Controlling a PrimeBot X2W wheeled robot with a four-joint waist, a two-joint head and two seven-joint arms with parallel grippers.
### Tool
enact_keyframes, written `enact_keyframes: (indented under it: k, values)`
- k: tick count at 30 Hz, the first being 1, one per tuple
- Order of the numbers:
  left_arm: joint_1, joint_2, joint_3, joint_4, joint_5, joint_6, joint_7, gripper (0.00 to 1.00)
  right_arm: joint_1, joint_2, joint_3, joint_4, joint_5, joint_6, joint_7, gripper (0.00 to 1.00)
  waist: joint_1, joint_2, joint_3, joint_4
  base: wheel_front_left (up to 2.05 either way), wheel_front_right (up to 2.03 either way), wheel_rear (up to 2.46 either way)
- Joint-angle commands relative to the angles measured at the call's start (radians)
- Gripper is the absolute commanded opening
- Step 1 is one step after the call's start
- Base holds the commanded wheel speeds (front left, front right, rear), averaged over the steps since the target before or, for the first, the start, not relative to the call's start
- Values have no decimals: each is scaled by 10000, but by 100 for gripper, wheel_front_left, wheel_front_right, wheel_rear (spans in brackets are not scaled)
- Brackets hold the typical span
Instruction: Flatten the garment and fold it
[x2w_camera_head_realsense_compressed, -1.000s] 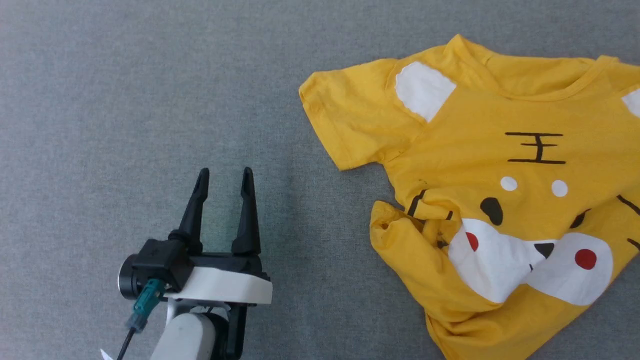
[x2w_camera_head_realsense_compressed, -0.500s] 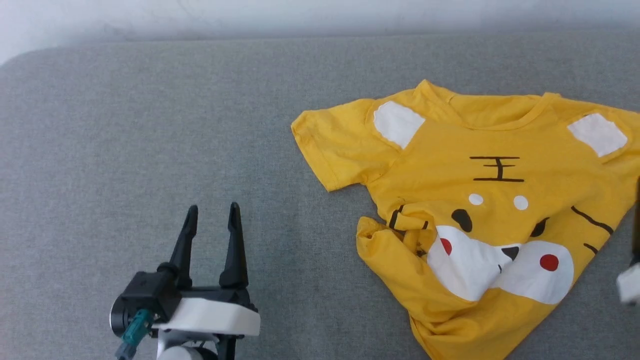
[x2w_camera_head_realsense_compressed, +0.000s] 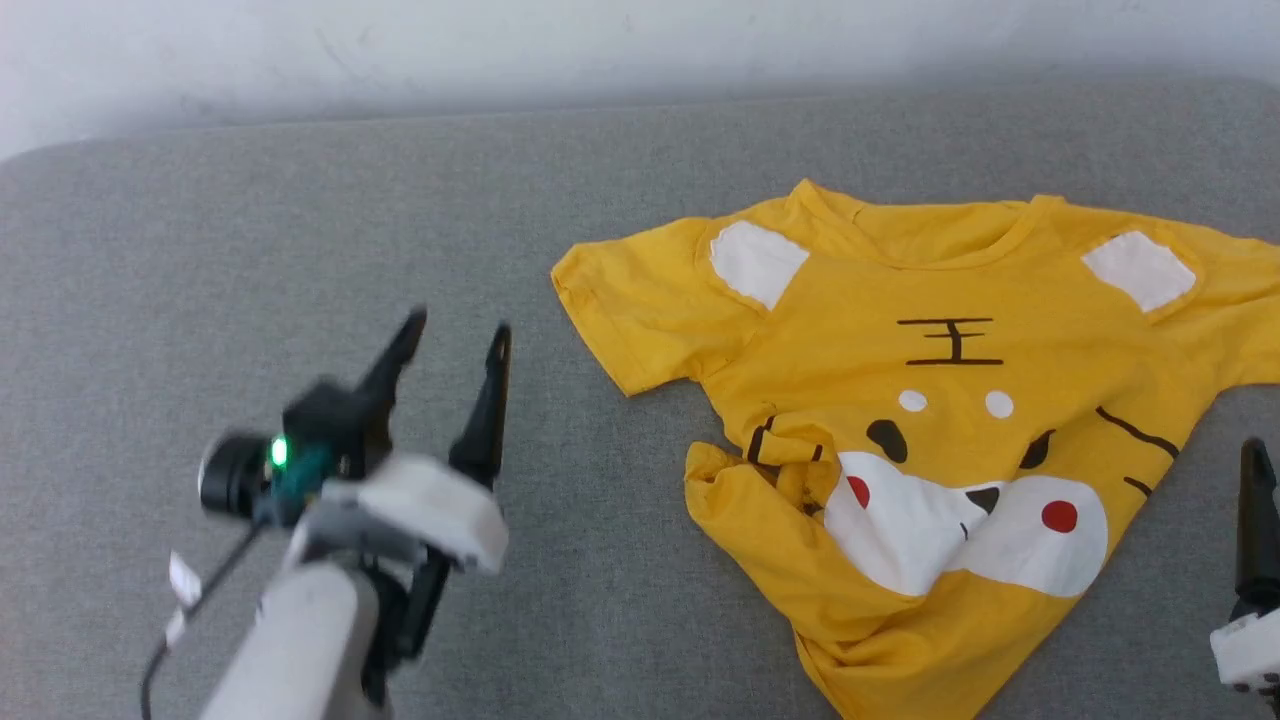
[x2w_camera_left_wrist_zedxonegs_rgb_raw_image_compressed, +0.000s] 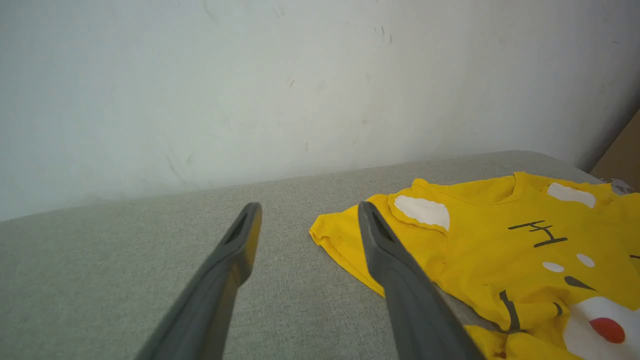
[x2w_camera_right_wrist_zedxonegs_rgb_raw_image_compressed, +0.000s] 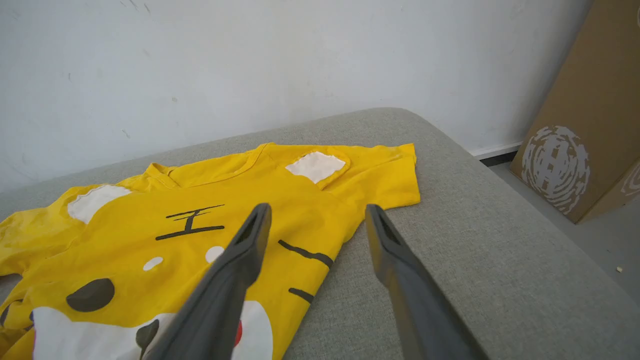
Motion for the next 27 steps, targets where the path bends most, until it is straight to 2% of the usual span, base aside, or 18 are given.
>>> enact_keyframes:
  k: [1, 9, 13, 20, 27]
  values:
    - [-977, 202, -113, 93, 111, -281, 648, 100, -283, 28, 88, -138, -18, -11, -75, 100, 0, -1, 317, -121, 0, 0, 0]
    - [-4680, 346, -359, 1524, -654, -1428, 3792, 100, -848, 29, 475, -201, 138, -11, -221, 100, 0, -1, 1392, -556, 0, 0, 0]
    - [-5944, 649, -590, 2597, -866, -1840, 5218, 100, -1123, 29, 805, 79, 274, -11, -317, 100, 0, -1, 1931, -909, 0, 0, 0]
    - [-6781, 955, -867, 3544, -1244, -2055, 6997, 100, -1524, 29, 1096, 653, 472, -11, -665, 100, 0, -1, 2634, -1413, 0, 0, 0]
    - [-6772, 1160, -944, 3445, -1237, -1967, 7471, 100, -1729, 29, 1078, 947, 534, -11, -861, 100, 0, -1, 3049, -1587, 0, 0, 0]
